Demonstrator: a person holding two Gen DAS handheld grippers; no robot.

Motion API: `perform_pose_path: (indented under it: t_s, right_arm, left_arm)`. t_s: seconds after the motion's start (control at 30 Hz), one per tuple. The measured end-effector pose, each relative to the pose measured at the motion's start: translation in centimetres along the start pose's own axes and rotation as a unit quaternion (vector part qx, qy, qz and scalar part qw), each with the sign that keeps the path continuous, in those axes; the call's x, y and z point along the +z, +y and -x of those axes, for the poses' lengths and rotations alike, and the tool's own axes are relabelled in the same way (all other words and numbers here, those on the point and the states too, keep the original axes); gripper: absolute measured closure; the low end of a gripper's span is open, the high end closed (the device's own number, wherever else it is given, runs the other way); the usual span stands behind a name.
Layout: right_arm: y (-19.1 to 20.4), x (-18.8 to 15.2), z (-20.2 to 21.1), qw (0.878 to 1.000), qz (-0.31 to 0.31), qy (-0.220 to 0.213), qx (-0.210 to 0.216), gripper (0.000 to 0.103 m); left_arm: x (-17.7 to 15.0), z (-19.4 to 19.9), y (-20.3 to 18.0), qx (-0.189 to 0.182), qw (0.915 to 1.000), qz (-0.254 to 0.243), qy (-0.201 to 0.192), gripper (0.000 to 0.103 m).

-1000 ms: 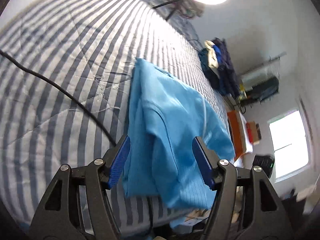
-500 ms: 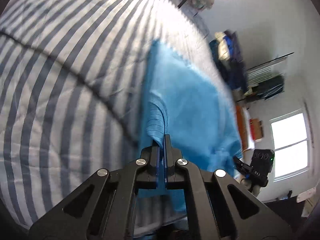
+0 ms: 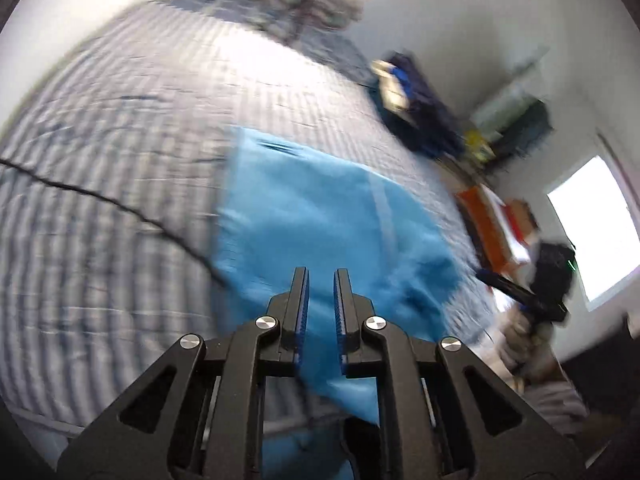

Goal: Fold large clothes
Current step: 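Fold the lifted shirt half over onto itself with both grippers, then open both grippers and smooth the folded shirt bundle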

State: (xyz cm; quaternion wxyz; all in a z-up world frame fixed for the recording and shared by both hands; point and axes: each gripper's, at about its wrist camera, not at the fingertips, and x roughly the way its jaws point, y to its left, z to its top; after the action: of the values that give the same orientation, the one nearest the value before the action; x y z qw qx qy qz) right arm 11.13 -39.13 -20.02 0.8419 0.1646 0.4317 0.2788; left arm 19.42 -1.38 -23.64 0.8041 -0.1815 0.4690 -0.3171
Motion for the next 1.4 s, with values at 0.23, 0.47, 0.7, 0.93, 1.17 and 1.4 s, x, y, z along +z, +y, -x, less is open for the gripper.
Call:
perform_pose_path:
  t_s: [0.23,0.47,0.7,0.93,1.17,1.4]
  right_arm:
    - [4.7,1.5,-7.3,0.989,0.086,0.092,0.081,0.077]
    - [7.6,2.6,-14.8,0.977,0.11,0.154,0.094,0.077]
    - [6.6,1.8,-17.4,0.979,0.087,0.183,0.017,0.078]
    - [3.6,5.0,-8.8,0.996,0.073,0.034,-0.033,0.075]
    - [-0.4,9.2,-10.6,0.996,0.045,0.01,-0.082,0.075]
    - [-1.7,9.2,-15.8,0.977,0.111,0.107,-0.15,0.082]
  left_arm:
    - [-2.7,-4.0,-3.9,-0.038,0.9958,-0.062,0.055,0.094]
    - [-5.4,-8.4,-3.2,-0.025,0.9917,-0.075,0.101,0.094]
    - [-6.3,-8.2,-2.9,-0.014,0.9898,-0.077,0.119,0.094]
    - [1.4,-3.4,-3.3,0.001,0.997,-0.075,0.017,0.076]
    - [10.0,-8.8,-2.6,0.046,0.9972,-0.055,-0.021,0.069]
    - [10.8,-16.9,2.1,0.113,0.9909,-0.037,0.063,0.069]
